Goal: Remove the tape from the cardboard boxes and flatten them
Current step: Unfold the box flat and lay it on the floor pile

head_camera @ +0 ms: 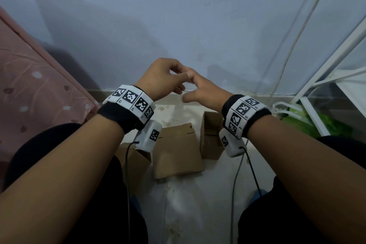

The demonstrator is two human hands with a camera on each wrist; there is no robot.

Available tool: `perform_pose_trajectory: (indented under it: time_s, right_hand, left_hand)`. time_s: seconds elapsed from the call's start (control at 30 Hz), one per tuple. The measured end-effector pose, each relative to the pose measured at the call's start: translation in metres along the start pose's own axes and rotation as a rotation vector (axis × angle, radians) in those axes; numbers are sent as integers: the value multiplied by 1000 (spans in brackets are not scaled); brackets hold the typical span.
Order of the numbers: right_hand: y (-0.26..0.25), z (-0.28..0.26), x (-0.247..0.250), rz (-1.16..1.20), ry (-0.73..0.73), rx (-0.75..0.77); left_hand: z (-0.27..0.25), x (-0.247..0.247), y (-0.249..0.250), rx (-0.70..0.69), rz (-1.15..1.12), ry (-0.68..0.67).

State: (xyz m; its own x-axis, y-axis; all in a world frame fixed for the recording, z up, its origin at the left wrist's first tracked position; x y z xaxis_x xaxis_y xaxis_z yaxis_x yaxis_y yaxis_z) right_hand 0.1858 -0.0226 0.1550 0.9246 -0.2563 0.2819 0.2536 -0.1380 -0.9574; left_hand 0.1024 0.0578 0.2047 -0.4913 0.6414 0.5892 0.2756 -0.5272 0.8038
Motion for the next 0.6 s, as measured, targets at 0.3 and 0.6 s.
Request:
perform_pose_trajectory:
  time_s: [0.3,0.6]
  right_hand:
    - [11,-4,-1,3,41,-122]
    - [13,-5,21,58,265,-131]
  left_hand:
    - [2,17,1,8,-149,107]
    - [11,30,-22,46,404,1]
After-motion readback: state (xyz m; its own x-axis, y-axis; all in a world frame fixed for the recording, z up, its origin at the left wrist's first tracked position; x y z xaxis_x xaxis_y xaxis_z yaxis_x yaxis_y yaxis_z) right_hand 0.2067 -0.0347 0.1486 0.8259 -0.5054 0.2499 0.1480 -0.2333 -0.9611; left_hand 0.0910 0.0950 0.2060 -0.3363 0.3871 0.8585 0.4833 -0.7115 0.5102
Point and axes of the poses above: each hand's wrist, its own z-axis towards the middle knuckle, its own x-axis out of the back of the hand, y = z × x, the point moved 7 cm from there along z, towards the middle knuckle, and after that the axes turned 8 degrees about z, right-handed, at the moved point
